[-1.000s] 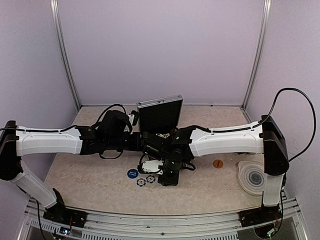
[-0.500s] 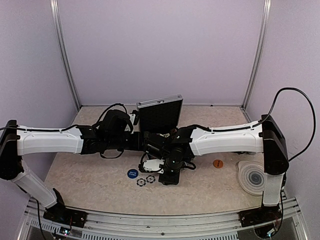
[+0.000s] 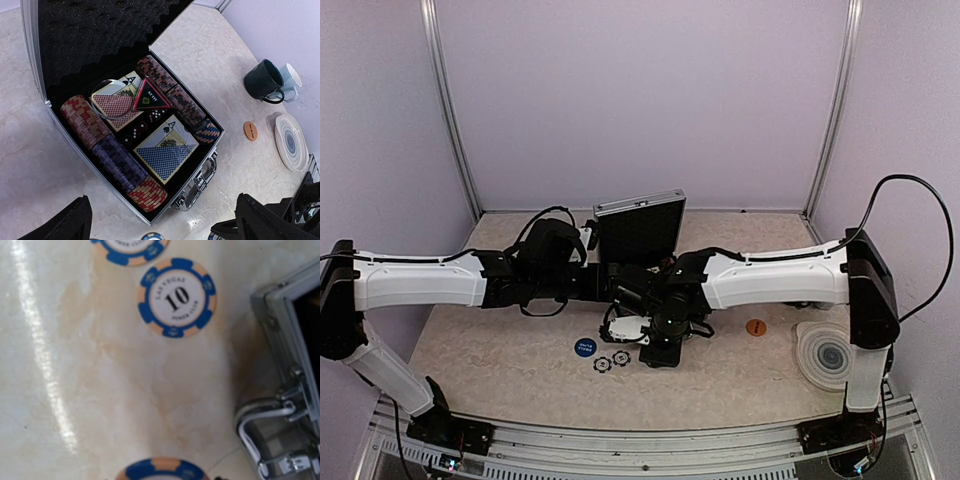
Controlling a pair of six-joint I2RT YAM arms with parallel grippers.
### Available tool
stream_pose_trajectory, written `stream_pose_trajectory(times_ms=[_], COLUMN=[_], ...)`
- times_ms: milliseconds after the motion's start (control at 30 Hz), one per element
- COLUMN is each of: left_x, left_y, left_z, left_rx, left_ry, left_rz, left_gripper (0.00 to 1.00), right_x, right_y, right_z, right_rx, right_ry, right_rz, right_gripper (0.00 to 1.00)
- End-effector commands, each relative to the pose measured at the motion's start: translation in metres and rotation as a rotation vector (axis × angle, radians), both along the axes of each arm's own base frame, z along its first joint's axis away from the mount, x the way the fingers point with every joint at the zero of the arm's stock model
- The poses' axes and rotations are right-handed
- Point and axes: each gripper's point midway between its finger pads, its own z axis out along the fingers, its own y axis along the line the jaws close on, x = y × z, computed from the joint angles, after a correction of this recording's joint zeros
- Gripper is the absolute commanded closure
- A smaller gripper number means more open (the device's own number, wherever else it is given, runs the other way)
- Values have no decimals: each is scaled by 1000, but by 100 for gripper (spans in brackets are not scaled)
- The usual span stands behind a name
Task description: Pack up texas hold em set
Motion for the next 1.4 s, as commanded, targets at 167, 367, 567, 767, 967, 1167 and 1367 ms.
stream_pose_trajectory(times_ms=[167,367,567,767,967,1167,1367], left_x=[-2,-2,-5,-15,-39,-65,-77], left_y=[4,8,7,-1,-28,-57,-75], left_z=[-4,-7,-16,-25,-6,7,-4], left_rx=[28,3,-1,-33,-219,-325,-366], left_ry=[16,36,69,111,127,156,228], left_rz=[-7,-6,-19,-73,-231,-384,-460], left_gripper=[1,1,2,3,5,7,9], right_x=[11,8,11,17,21,24,25], right_y=[-13,-25,-34,-38,-37,-36,-34], right_z=[32,35,51,72,81,86,88], right_rx=[71,74,102,156,178,185,194], right_ry=[-56,-64,-90,-117,-141,-154,-152], right_rz=[-60,-85,-111,-130,-131,-132,-135], right_gripper=[58,58,57,57,57,57,57])
